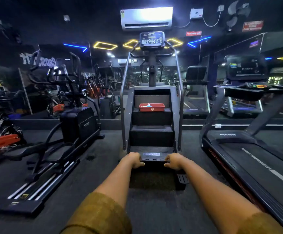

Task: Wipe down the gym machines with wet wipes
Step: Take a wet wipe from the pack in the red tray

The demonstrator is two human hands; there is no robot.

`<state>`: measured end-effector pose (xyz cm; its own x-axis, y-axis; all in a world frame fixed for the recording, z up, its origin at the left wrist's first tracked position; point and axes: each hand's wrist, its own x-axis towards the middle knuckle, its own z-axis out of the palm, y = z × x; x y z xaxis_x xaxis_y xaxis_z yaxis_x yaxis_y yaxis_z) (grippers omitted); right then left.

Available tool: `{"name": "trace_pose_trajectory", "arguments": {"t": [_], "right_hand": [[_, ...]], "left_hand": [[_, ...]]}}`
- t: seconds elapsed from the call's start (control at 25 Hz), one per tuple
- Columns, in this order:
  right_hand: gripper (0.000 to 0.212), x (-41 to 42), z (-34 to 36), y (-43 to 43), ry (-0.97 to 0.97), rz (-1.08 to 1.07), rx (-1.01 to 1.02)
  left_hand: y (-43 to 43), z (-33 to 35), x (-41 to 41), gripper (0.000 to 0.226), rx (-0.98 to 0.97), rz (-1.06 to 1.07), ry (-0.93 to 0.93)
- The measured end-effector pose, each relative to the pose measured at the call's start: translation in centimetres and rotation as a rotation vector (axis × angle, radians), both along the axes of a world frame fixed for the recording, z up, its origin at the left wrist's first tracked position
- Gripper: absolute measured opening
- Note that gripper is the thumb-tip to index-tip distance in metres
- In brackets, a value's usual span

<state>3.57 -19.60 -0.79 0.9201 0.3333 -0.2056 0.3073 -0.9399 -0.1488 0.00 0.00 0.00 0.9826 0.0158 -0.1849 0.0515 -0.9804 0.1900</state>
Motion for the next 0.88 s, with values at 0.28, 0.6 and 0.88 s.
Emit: {"name": "trace_pose_trajectory", "arguments": {"t": [0.28, 0.6, 0.88], "right_hand": [[0.046, 17.9, -0.5, 0.2, -0.015, -0.057, 0.101], [0.048, 40.5, -2.8, 4.1, -0.013, -0.067, 0.135], [0.045, 60.2, -2.6, 9.1, -0.010, -0.122, 0.173]], "left_hand": [[1.2, -0.3, 18.1, 0.053, -0.041, 0.003, -0.008], [6.3, -3.6, 40.3, 0.054, -0.065, 0.000, -0.014], [11.5, -3.8, 60.8, 0.053, -0.077, 0.000, 0.009]]}}
